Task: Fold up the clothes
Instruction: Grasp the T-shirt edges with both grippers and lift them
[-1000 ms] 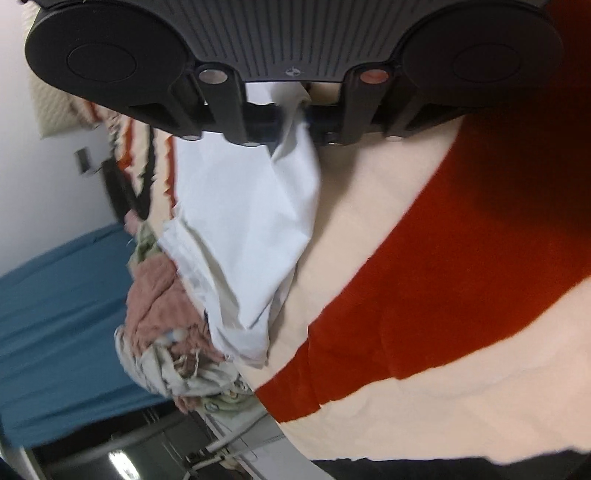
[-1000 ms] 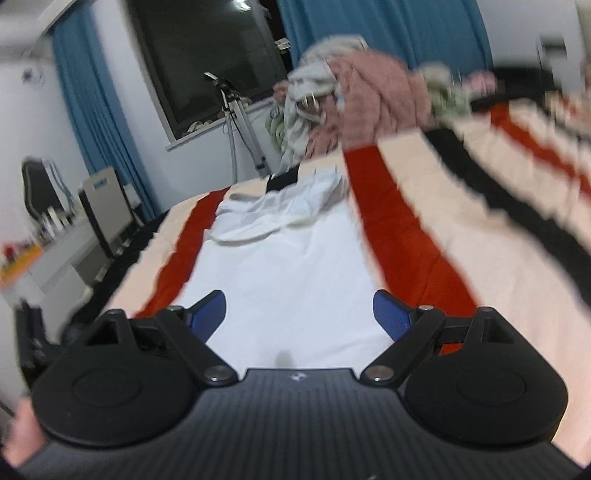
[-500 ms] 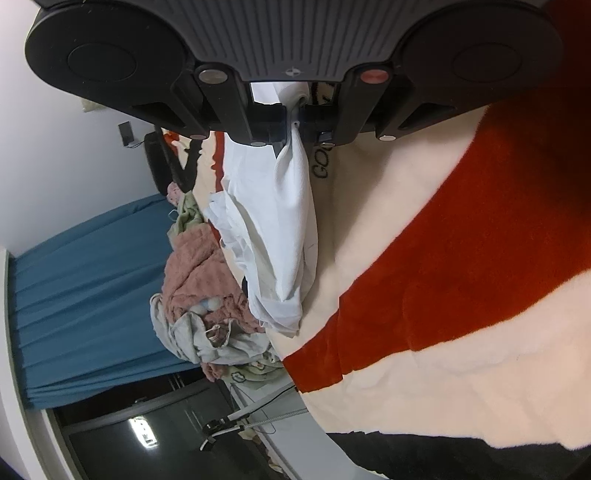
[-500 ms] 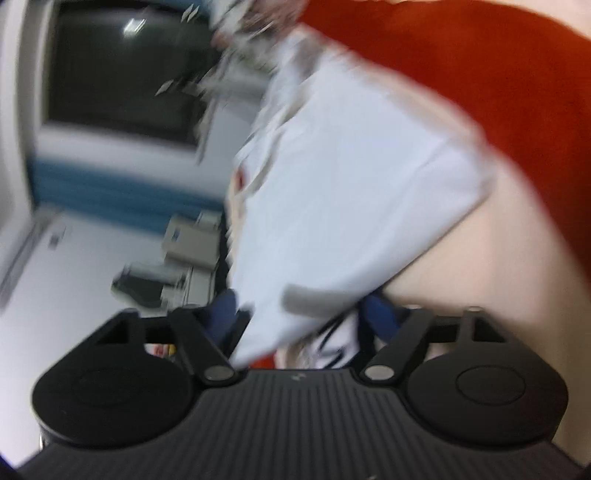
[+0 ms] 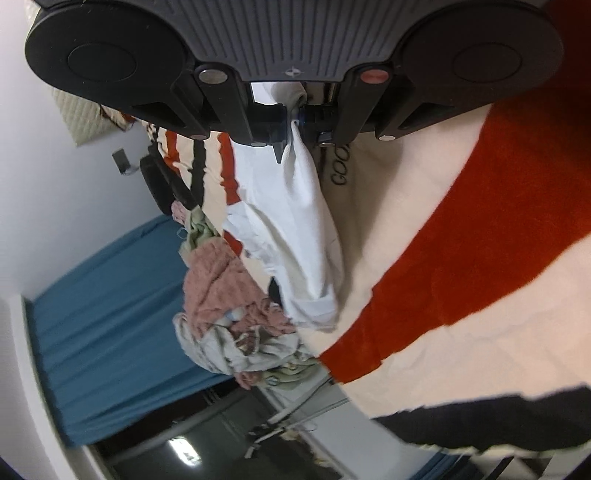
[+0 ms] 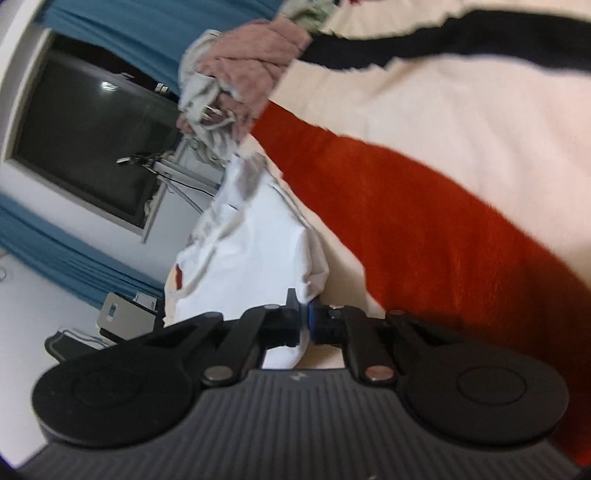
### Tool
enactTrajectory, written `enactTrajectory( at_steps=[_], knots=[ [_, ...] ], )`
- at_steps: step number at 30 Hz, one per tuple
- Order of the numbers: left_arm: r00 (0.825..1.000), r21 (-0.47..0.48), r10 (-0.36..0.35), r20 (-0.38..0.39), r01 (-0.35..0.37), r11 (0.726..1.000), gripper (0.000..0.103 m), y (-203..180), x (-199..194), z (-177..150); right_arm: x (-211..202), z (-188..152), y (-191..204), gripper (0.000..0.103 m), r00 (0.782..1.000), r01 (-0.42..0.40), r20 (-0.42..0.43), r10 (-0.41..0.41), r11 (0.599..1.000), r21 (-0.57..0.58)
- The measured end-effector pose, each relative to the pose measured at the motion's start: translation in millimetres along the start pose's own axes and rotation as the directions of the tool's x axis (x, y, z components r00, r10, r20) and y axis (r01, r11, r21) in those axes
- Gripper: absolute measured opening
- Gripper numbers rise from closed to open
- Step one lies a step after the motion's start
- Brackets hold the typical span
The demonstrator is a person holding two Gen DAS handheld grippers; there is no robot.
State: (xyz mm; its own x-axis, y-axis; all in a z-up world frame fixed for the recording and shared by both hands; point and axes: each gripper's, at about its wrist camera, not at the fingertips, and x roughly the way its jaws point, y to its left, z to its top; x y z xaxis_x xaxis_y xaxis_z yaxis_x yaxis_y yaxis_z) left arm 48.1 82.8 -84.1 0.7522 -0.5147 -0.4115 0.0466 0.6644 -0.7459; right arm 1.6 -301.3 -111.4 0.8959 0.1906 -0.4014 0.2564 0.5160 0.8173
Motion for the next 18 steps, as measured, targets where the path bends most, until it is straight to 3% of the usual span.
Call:
enactTrajectory(
  at_steps=[6, 12, 16, 18],
  knots=[
    [0.996, 0.029, -0.070, 0.052, 0.068, 0.997, 0.005, -22.8, -69.6, -20.2, -66.2, -1.5, 19.7, 0.007, 0.989, -0.096, 0.097, 0.109, 0.987, -0.128],
    [0.987, 0.048, -0.133, 0.093, 0.129, 0.990, 0.005, -34.3, -153.2, -58.5, -153.6, -28.2, 23.2, 0.006, 0.970, -0.157, 0.151, 0.191, 0.965, -0.212],
    [0.983, 0.087, -0.153, 0.101, 0.145, 0.986, 0.005, -36.6, -177.2, -82.4, -190.1, -49.9, 19.6, 0.006, 0.955, -0.165, 0.191, 0.226, 0.943, -0.290],
    [0.982, 0.083, -0.157, 0.101, 0.149, 0.985, 0.005, -40.1, -174.7, -77.6, -182.6, -41.2, 26.2, 0.006, 0.955, -0.173, 0.188, 0.231, 0.944, -0.280]
  ],
)
